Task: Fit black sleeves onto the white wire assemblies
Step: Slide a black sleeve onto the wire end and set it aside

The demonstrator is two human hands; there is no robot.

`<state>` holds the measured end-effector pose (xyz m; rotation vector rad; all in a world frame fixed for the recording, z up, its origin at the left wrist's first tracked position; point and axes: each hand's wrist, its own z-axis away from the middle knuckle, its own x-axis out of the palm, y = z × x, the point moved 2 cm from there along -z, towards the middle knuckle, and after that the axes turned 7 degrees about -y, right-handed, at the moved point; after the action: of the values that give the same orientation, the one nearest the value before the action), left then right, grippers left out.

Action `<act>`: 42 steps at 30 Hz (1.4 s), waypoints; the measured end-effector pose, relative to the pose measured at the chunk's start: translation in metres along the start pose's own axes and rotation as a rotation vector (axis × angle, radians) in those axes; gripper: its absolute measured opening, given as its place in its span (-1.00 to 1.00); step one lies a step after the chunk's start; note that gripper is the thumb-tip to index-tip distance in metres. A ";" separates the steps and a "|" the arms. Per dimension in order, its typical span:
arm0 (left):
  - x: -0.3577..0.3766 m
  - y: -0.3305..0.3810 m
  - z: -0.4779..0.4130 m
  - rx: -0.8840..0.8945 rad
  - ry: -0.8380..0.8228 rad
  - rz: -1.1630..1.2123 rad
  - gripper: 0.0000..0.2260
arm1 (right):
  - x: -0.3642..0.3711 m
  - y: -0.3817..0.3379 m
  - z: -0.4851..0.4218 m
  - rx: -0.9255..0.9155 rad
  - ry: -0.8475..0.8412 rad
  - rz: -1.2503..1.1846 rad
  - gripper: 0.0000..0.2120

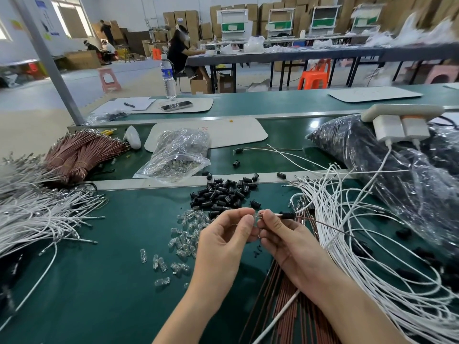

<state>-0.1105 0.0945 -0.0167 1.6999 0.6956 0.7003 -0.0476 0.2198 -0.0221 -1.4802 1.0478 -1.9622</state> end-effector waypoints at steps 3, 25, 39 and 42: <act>0.000 0.000 0.000 0.010 -0.007 -0.006 -0.88 | -0.001 0.001 0.000 -0.005 -0.002 0.009 -0.80; -0.004 -0.001 0.003 0.094 0.024 -0.172 -0.87 | -0.001 0.004 -0.001 -0.103 -0.025 0.118 -0.73; -0.005 -0.002 0.001 0.316 0.004 -0.640 -0.71 | -0.002 0.002 0.000 -0.022 -0.062 0.058 -0.77; -0.007 -0.003 0.001 0.345 0.009 -0.670 -0.75 | -0.003 0.004 0.001 -0.019 -0.069 0.081 -0.76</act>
<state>-0.1145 0.0893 -0.0206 1.6153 1.3642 0.1160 -0.0464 0.2192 -0.0270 -1.4813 1.0822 -1.8368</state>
